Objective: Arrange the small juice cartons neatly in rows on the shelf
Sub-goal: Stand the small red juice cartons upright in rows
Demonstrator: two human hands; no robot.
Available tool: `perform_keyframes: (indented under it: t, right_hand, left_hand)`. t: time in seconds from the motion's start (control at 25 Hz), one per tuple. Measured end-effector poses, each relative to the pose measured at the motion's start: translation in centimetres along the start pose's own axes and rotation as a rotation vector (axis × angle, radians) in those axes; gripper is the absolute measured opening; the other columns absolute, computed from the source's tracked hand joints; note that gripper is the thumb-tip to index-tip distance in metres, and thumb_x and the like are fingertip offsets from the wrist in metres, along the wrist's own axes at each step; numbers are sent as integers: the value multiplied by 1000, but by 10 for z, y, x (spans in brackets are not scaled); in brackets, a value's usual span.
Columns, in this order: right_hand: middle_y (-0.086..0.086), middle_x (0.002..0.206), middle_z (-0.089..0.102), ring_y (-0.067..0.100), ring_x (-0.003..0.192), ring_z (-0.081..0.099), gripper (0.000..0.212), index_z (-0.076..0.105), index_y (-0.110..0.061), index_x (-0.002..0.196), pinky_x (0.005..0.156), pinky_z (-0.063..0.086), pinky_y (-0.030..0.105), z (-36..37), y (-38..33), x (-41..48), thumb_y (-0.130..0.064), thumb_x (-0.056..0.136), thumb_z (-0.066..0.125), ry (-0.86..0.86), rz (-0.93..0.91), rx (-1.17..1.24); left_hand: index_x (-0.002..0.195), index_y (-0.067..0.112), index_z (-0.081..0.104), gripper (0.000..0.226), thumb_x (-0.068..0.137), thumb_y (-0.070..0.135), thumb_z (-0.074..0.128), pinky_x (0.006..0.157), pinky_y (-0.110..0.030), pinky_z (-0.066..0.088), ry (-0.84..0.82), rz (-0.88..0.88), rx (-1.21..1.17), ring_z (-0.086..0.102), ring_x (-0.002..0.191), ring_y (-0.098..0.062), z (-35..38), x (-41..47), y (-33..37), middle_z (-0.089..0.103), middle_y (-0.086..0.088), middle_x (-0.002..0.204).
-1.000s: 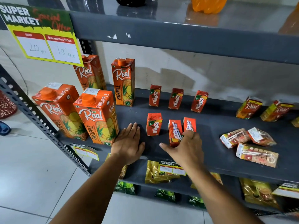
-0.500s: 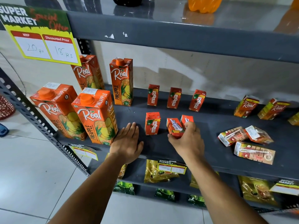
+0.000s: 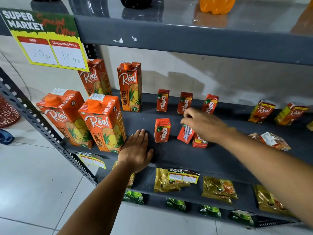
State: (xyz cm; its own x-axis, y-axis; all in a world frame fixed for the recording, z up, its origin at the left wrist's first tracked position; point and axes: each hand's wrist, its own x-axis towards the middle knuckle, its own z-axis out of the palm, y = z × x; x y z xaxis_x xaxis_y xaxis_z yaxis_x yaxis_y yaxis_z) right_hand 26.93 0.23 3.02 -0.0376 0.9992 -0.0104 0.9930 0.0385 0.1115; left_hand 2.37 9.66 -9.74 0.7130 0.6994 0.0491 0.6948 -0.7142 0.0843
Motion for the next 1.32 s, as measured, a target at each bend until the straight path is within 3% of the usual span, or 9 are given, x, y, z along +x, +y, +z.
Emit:
perform_keyframes:
  t: [0.2, 0.4, 0.56, 0.64, 0.76, 0.84, 1.0, 1.16, 1.32]
  right_hand:
    - [8, 113, 58, 25, 97, 58, 26, 54, -11, 117, 68, 57, 39, -4, 20, 17, -9, 92, 59, -80, -379, -245]
    - [-1, 137, 53, 21, 111, 60, 37, 46, -28, 130, 87, 53, 41, -16, 30, 25, -44, 101, 32, -168, -415, -203]
    - [3, 135, 57, 24, 120, 57, 43, 51, -20, 133, 91, 53, 41, -21, 35, 24, -35, 93, 57, -175, -516, -339]
    - [2, 133, 57, 22, 117, 56, 53, 48, -22, 133, 89, 52, 40, -26, 34, 30, -27, 85, 67, -180, -461, -353]
    - [1, 118, 61, 21, 100, 60, 59, 51, -24, 128, 80, 54, 39, -30, 27, 35, -52, 79, 65, -236, -269, -153]
    - [2, 103, 64, 18, 83, 61, 54, 57, -21, 113, 68, 53, 34, -26, 20, 34, -63, 80, 58, -248, -108, -68]
    - [6, 72, 60, 16, 58, 54, 53, 57, -10, 82, 51, 38, 27, -20, -4, 37, -61, 88, 49, -191, 160, 48]
    - [4, 64, 54, 17, 56, 53, 52, 51, -12, 68, 50, 36, 26, -21, -20, 41, -59, 90, 50, -215, 341, 124]
    - [3, 62, 48, 16, 55, 48, 58, 46, -14, 65, 51, 35, 27, -33, -17, 40, -66, 90, 42, -257, 355, 177]
  left_hand:
    - [151, 7, 14, 76, 91, 53, 20, 118, -38, 6, -4, -2, -5, 5, 148, -25, -1, 2, 1, 10, -12, 162]
    - [151, 7, 13, 74, 93, 52, 22, 118, -38, 5, -7, 0, 8, 4, 148, -25, -2, 1, 2, 9, -11, 162]
    - [151, 7, 13, 74, 94, 53, 22, 117, -38, 5, -16, -6, 9, 5, 148, -25, 0, -1, 1, 8, -11, 162]
    - [151, 8, 12, 74, 94, 53, 22, 117, -37, 4, -13, -4, 12, 4, 148, -25, -1, 0, 1, 8, -11, 162]
    - [152, 8, 10, 73, 94, 53, 20, 116, -35, 2, -17, -9, 25, 2, 149, -24, -1, 0, 1, 6, -10, 162]
    - [152, 8, 10, 74, 94, 53, 19, 117, -35, 2, -22, -8, 29, 2, 149, -24, -1, 0, 2, 6, -10, 162]
    - [151, 7, 13, 75, 92, 53, 18, 118, -39, 7, -14, -3, 20, 6, 148, -26, -1, 0, 2, 10, -12, 162]
    - [151, 7, 14, 74, 93, 53, 19, 118, -39, 7, -17, -6, 26, 5, 148, -25, -1, 0, 2, 10, -11, 162]
    - [151, 7, 14, 74, 93, 53, 19, 118, -39, 8, -19, -9, 23, 6, 148, -25, -1, 0, 2, 10, -11, 162]
